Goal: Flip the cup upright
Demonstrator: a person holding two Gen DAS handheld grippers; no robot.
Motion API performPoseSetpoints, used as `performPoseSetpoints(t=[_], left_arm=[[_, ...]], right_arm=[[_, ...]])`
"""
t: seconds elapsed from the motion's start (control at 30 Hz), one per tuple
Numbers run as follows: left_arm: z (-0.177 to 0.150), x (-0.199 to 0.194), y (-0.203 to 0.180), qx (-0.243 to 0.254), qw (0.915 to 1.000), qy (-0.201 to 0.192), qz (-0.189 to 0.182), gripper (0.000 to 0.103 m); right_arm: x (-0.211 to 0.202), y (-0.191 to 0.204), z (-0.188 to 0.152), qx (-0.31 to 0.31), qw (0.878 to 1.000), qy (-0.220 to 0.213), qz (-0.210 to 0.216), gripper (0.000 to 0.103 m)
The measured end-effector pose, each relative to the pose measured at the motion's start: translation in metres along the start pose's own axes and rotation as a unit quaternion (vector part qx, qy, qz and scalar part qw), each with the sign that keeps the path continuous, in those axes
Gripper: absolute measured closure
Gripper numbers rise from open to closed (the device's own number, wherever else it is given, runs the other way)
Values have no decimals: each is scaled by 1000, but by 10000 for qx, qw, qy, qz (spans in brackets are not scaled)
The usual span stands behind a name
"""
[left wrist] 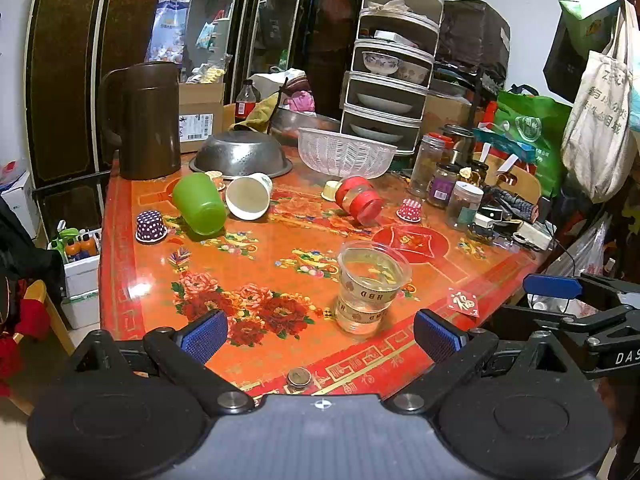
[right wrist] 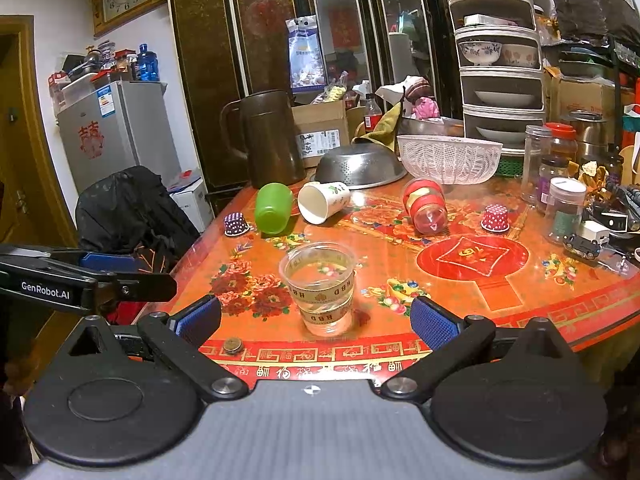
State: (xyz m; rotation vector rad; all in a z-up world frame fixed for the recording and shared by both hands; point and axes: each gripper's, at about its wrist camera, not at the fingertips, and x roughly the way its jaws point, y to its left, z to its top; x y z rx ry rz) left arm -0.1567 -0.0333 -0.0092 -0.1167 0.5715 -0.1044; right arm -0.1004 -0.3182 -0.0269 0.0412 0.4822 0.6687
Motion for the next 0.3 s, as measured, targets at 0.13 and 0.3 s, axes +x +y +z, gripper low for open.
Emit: performPoseSetpoints(t=[0.13,0.3], left_arm=[[0,-2,1,-10,10000,-96,16,3],[0,-2,3,-51,9999,-126,39,3]], right_arm=[[2,2,-1,-3,10000,8,37,1],[6,4,-2,-3,10000,3,68,1]])
